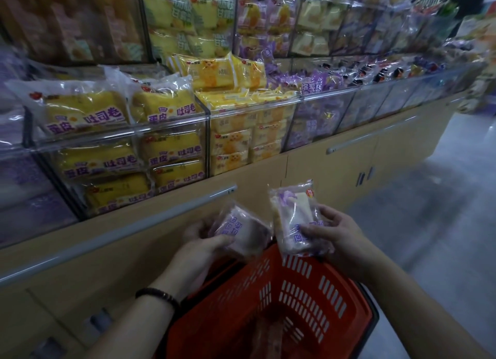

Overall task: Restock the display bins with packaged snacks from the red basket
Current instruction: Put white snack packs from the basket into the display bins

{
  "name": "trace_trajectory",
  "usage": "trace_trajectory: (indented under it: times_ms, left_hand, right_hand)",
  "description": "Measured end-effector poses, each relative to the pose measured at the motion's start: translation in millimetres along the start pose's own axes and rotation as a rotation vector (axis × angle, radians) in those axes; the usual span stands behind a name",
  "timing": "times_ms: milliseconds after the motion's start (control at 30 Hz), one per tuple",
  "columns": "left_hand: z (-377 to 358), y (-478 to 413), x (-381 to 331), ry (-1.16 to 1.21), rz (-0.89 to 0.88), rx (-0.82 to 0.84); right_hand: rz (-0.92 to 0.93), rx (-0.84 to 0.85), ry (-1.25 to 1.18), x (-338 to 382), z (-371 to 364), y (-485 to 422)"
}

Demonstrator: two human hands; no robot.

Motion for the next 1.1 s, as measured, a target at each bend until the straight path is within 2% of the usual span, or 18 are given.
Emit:
trace_trajectory:
  times_ms: [100,167,300,433,500,633,700,800,867,933,1000,1100]
  left_hand:
    - [0.9,-0.2,0.3,0.036,0.048,-0.004]
    - [2.8,0.0,2.3,0.03,0.093,-0.004]
    - [1.6,2.8,9.6,-0.146,0.175,-0.095]
    - [-3.9,12.9,15.6,-0.291,0.324,-0.023]
    - [-5.2,15.9,13.7,-0.291,0.351,0.086]
    - [4.9,20.3,10.7,-0.369,0.294,0.257]
    - [6.9,25.0,9.0,-0.333,0.263,0.319]
    - [10.5,41.2,-10.5,-0.336,0.165,0.294]
    - [14.4,57.5,-28.1,-0.371,0.09,0.275]
    - [22.2,77.6,-49.3,-0.406,0.017,0.209]
    - [32.4,102.7,-75.1,-0.428,-0.047,0.137]
    - [44.4,146.1,-118.4,-0.42,-0.101,0.126]
  right_hand:
    - [0.032,-0.013,0.093,6.4,2.1,1.4]
    - [0.047,0.036,0.107,7.9,-0.5,2.3]
    - [0.045,0.147,0.179,4.8,-12.6,6.3]
    - [0.016,0.21,0.398,2.6,-21.1,11.3]
    - [0.029,0.209,0.486,2.1,-22.9,11.2]
    - [0.065,0.195,0.485,6.3,-33.1,11.0]
    - [0.092,0.204,0.526,10.5,-42.1,12.2]
    - [0.147,0.208,0.696,15.4,-55.5,12.3]
    - [0.194,0.154,0.767,18.2,-65.4,12.8]
    - [0.267,0.068,0.719,25.8,-82.2,15.7]
    - [0.425,0.002,0.697,41.2,-111.6,25.7]
    - [0.842,-0.056,0.839,74.1,-172.1,51.1]
Point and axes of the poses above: each hand's wrist, its own y-axis away from the middle knuckle, its own z-axis out of the back of the hand, x = y × z, the point moved 7 cm from there along -y, towards the middle knuckle, and after that the axes turned 11 degrees about z, right-handed, at the moved point
